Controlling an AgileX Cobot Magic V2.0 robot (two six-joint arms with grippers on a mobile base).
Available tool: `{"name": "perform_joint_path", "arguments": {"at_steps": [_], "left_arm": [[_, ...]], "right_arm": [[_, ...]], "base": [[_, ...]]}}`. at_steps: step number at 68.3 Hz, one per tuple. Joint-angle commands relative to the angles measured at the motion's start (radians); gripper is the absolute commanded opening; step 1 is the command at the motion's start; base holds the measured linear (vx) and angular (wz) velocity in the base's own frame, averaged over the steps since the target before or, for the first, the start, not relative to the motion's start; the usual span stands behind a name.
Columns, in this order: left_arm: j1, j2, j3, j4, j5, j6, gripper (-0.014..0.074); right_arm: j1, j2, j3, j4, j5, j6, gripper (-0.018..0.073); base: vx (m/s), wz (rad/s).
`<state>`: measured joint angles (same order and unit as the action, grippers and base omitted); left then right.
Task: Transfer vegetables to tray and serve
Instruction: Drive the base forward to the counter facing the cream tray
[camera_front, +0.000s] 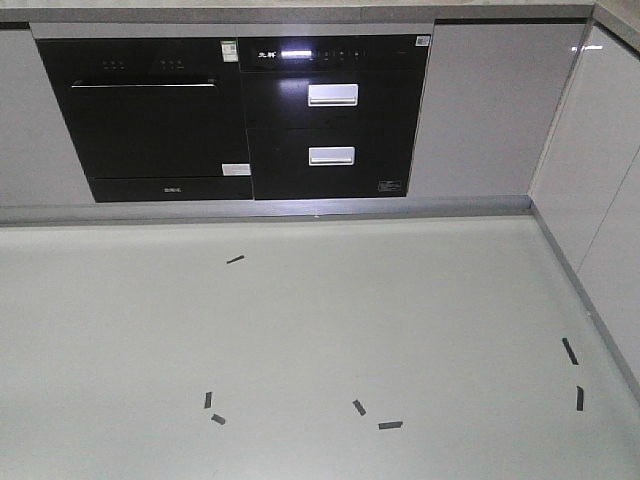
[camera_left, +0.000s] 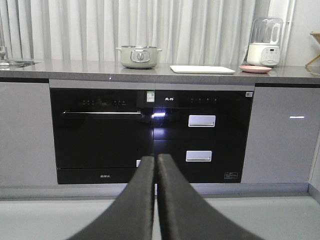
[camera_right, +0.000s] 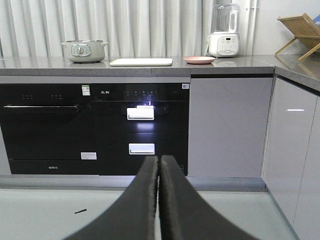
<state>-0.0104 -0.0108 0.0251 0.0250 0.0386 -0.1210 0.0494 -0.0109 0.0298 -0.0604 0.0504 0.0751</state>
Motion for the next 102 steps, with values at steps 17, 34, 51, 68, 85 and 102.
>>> {"name": "perform_joint_path", "arguments": {"at_steps": [17,34,51,68,85,102], "left_arm": [[0.003,-0.016,0.024,-0.001,-0.072,-0.004,-0.0006],[0.003,-0.016,0.024,-0.001,-0.072,-0.004,-0.0006],[0.003,-0.016,0.024,-0.001,-0.072,-0.004,-0.0006],[0.003,-0.016,0.024,-0.001,-0.072,-0.004,-0.0006],[0.003,-0.016,0.024,-0.001,-0.072,-0.004,-0.0006],[0.003,-0.016,0.024,-0.001,-0.072,-0.004,-0.0006]], "right_arm": [[-0.001,-0.004,0.007,-0.007,-0.074,-0.002,-0.0004],[-0.001,-0.004,0.007,-0.007,-0.074,-0.002,-0.0004],[-0.001,-0.004,0.007,-0.007,-0.074,-0.002,-0.0004],[-0.001,-0.004,0.007,-0.007,-0.074,-0.002,-0.0004],[-0.001,-0.004,0.007,-0.007,-0.074,-0.002,-0.0004],[-0.001,-0.004,0.007,-0.007,-0.074,-0.002,-0.0004]], "base": [[0.01,0.00],[0.06,0.01],[0.13,0.01],[0.16,-0.03],[0.18,-0.13],[0.18,-0.05]]}}
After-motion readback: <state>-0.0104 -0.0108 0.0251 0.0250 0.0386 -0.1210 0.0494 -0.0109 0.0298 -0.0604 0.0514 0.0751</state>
